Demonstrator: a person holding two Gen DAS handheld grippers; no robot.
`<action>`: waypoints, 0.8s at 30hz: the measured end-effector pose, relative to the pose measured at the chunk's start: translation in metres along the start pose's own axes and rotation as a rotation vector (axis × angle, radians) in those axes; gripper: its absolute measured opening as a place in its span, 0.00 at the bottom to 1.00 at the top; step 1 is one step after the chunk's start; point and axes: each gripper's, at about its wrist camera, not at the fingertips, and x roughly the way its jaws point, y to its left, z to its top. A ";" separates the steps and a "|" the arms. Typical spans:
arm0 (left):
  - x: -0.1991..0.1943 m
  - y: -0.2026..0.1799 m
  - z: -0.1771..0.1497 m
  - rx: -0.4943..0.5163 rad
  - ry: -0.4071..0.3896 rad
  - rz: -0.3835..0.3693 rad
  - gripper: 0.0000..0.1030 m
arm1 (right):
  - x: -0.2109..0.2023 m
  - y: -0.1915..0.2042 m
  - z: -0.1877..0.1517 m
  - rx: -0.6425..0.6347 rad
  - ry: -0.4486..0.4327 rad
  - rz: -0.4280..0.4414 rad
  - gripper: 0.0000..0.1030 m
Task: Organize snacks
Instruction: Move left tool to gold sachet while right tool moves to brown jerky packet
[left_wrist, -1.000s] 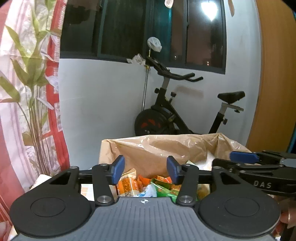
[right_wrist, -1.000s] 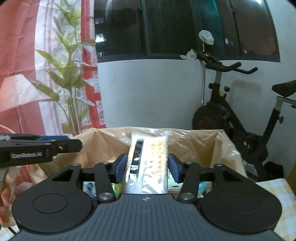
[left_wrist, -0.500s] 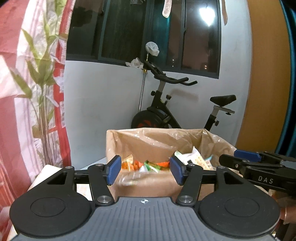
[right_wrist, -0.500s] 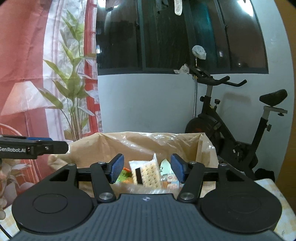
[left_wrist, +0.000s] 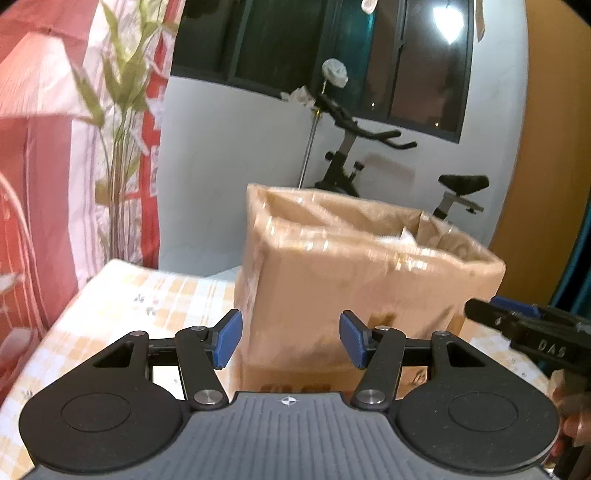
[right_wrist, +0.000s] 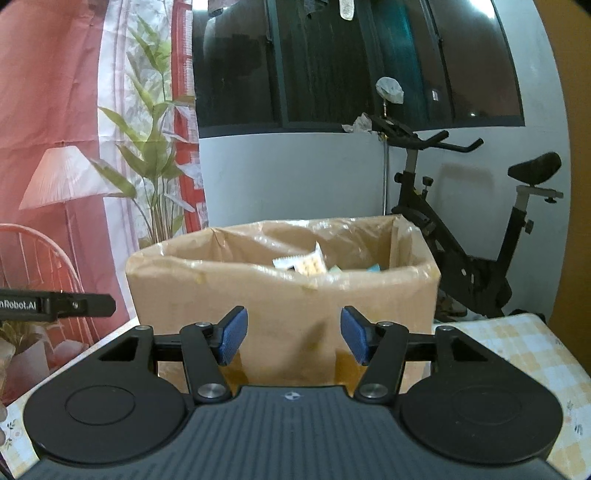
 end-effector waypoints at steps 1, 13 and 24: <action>0.001 0.000 -0.005 0.002 0.010 0.004 0.59 | -0.001 -0.002 -0.003 0.002 0.004 -0.003 0.58; 0.012 0.012 -0.045 -0.032 0.090 0.037 0.59 | 0.000 -0.004 -0.042 -0.017 0.101 0.005 0.58; 0.021 0.014 -0.064 -0.041 0.140 0.053 0.59 | 0.016 -0.009 -0.073 -0.010 0.199 0.025 0.58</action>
